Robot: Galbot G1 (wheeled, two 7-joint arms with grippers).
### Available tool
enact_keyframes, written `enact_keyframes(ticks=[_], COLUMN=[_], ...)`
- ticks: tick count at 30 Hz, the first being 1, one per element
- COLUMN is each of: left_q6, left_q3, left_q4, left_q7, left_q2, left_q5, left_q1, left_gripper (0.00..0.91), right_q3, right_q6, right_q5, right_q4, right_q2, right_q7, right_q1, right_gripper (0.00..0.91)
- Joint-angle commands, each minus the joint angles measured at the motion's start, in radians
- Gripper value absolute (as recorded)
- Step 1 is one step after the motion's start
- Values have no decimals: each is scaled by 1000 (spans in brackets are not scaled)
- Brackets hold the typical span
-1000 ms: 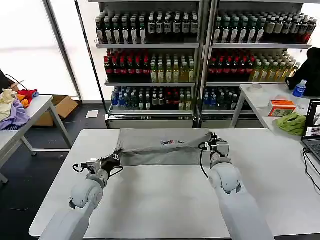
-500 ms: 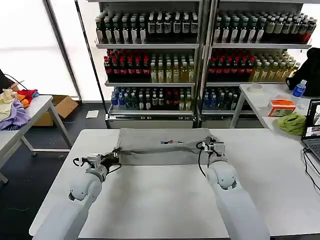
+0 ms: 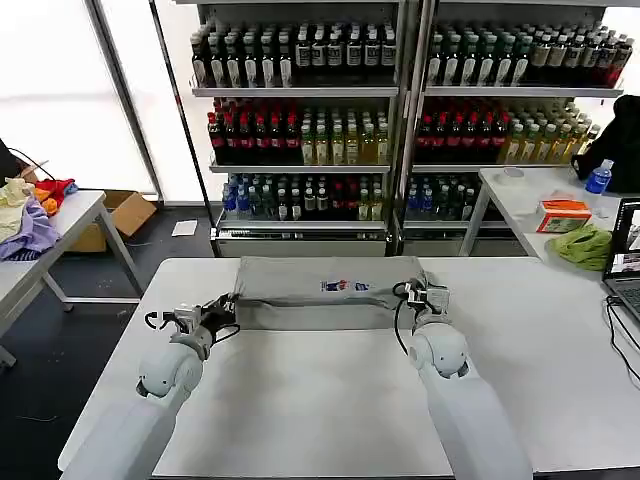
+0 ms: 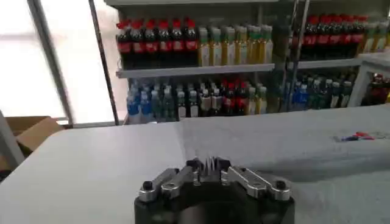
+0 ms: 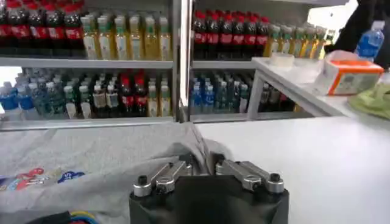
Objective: Fold and organize the clothes.
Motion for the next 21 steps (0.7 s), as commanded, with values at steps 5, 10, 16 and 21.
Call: enact_keyframes(ticks=[5,10,16,21], left_q6=[91,107,125,120], left_q3=[-22,-42,-71,-90], left_q4=[-129,-170,-225,-232], left_q7=[-41,-42,-46,-40], left_q2=[18,31,37,32], left_q5=[7,10,9,10], left_q1=[51,92,142,175], left_gripper=[907,907,907,907], right_q3=[7,22,39,55], right_q6=[-2,-2,-1,-1], right_q5=[137,134,140,130], right_q4=[103,149,261,292], right_q2=[-11,-27,-55,-78], right_q7=[144,143,106,89], right_q1=[-37,-87,-189,-256], right_gripper=[907,907,907,907])
